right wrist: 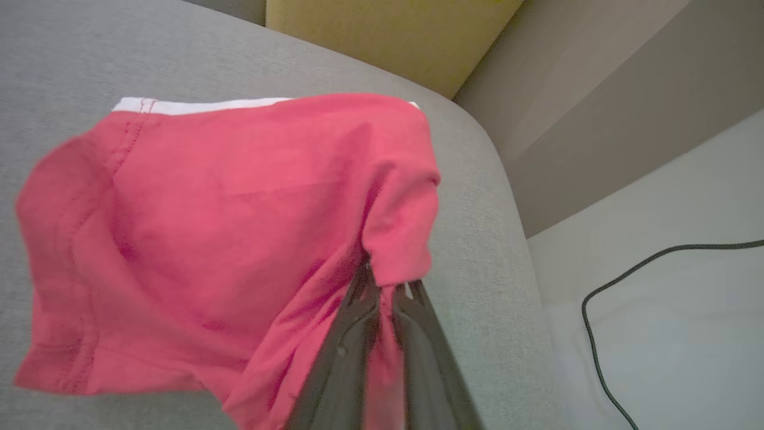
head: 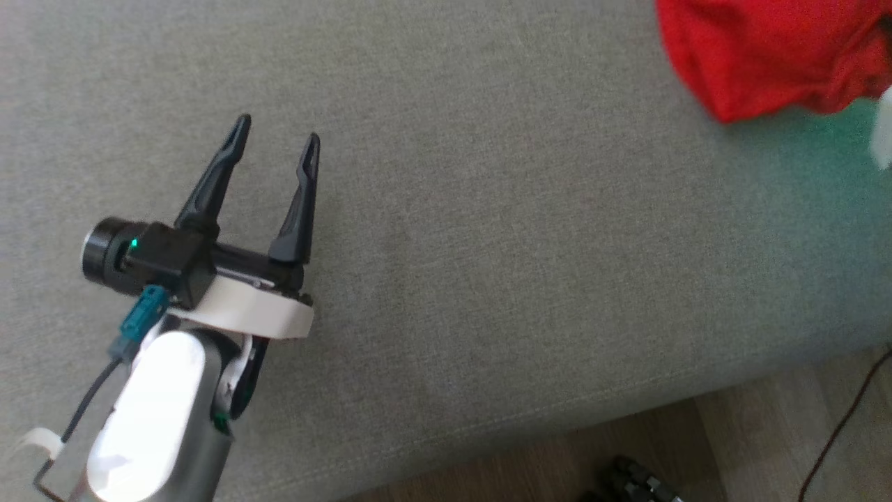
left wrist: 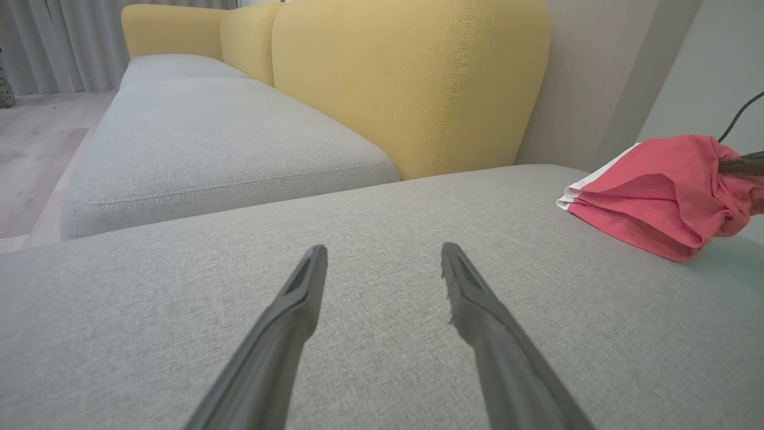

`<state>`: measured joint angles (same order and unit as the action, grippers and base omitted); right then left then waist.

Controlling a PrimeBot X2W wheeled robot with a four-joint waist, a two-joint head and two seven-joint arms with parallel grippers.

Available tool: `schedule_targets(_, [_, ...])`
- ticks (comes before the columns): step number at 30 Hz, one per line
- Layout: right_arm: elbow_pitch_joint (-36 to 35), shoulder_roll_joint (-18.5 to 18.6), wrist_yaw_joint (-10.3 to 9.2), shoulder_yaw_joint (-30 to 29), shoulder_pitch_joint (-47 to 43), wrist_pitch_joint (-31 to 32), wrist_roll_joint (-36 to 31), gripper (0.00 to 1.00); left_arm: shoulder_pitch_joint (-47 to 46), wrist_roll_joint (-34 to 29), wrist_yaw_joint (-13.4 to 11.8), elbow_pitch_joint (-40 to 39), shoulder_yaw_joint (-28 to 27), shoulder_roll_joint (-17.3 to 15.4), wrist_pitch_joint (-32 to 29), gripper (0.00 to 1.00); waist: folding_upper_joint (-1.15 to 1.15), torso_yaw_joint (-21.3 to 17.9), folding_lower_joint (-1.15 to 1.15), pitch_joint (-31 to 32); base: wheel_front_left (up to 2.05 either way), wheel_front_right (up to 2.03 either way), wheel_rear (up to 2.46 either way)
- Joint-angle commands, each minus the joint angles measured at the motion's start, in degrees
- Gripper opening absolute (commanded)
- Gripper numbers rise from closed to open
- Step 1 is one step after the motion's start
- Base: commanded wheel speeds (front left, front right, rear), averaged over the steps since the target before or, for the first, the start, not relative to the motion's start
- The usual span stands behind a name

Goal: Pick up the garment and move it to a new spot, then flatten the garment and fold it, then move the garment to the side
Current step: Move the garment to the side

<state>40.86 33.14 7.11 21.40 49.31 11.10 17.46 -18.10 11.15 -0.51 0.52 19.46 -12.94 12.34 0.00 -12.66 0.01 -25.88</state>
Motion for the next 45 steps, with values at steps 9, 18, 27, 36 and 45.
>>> schedule_targets(9, [0.6, 1.81, 0.37, -1.14, 3.13, 0.21, 2.92, 0.0, -3.21, -0.44, 0.03, -2.81, -1.75, -2.07, -0.21, 1.0, 0.0, -0.76, -0.01, -2.72, 0.0, 0.0, 0.0])
schedule_targets(18, [1.02, -0.79, 0.37, -5.28, 1.45, -1.83, 1.3, 1.0, -3.08, -0.05, -0.23, -2.28, -1.44, -2.2, 0.06, 1.0, 0.0, -1.31, -0.01, -1.56, 0.0, 0.0, 0.0])
schedule_targets(27, [-10.29, -8.11, 0.37, -16.94, -9.87, -7.86, -3.34, 1.0, -0.11, 1.48, -1.02, 0.32, -1.33, -1.47, 0.9, 1.0, 0.0, -1.31, -0.01, 4.68, 0.0, 0.0, 0.0])
schedule_targets(36, [-32.03, -23.55, 0.37, -24.41, -29.73, -7.89, -8.27, 1.0, 5.01, 3.98, -3.32, 2.55, -2.93, -0.03, 1.73, 1.0, 0.0, 2.08, -0.01, 11.05, 0.0, 0.0, 0.0])
schedule_targets(45, [-40.24, -29.72, 0.37, -22.01, -36.94, -8.93, -10.24, 1.0, 7.12, 5.33, -4.36, 4.15, -4.64, -0.2, 2.16, 1.0, 0.0, 8.61, -0.01, 15.02, 0.0, 0.0, 0.0])
